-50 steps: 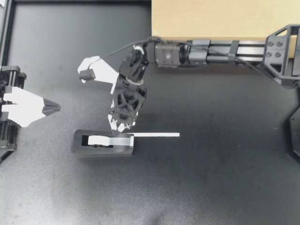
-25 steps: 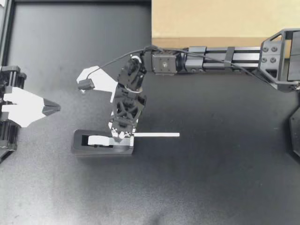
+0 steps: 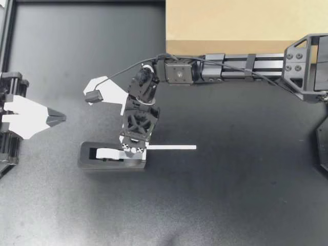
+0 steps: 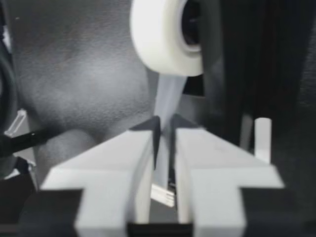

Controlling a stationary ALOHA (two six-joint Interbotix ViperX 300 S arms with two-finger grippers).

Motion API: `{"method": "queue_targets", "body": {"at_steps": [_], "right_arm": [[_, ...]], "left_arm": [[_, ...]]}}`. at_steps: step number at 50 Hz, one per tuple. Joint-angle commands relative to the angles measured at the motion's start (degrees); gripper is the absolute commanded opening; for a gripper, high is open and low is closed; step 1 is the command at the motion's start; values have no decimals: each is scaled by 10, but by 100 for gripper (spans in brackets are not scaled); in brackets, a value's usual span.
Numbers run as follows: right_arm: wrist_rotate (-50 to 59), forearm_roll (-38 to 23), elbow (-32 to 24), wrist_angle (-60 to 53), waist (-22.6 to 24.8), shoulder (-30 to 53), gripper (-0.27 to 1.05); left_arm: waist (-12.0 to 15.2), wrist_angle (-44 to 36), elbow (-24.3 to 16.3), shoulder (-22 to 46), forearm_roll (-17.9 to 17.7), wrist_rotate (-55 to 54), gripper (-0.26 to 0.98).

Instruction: Cut a small piece of tape from the tape dispenser then place it on the cardboard box's edge.

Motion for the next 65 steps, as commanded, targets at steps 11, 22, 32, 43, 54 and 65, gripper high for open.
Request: {"method": "queue_targets", "body": {"at_steps": [11, 22, 32, 43, 54, 65], "right_arm": [[13, -6, -14, -10, -4, -30, -5], [14, -2, -14, -10, -3, -44, -6], [16, 3, -18, -9, 4, -60, -6], [18, 3, -6, 11, 4, -69, -6], [22, 0, 40, 6, 2, -100, -6], [23, 0, 93, -18, 2, -131, -6]], "left_arm": [[0, -5, -6, 4, -1, -1, -11], [0, -5, -6, 4, 0, -1, -11], [0, -5, -6, 4, 0, -1, -11], [-1, -5, -6, 4, 0, -1, -11], [0, -5, -6, 4, -1, -2, -11], [0, -5, -6, 4, 0, -2, -11]]}}
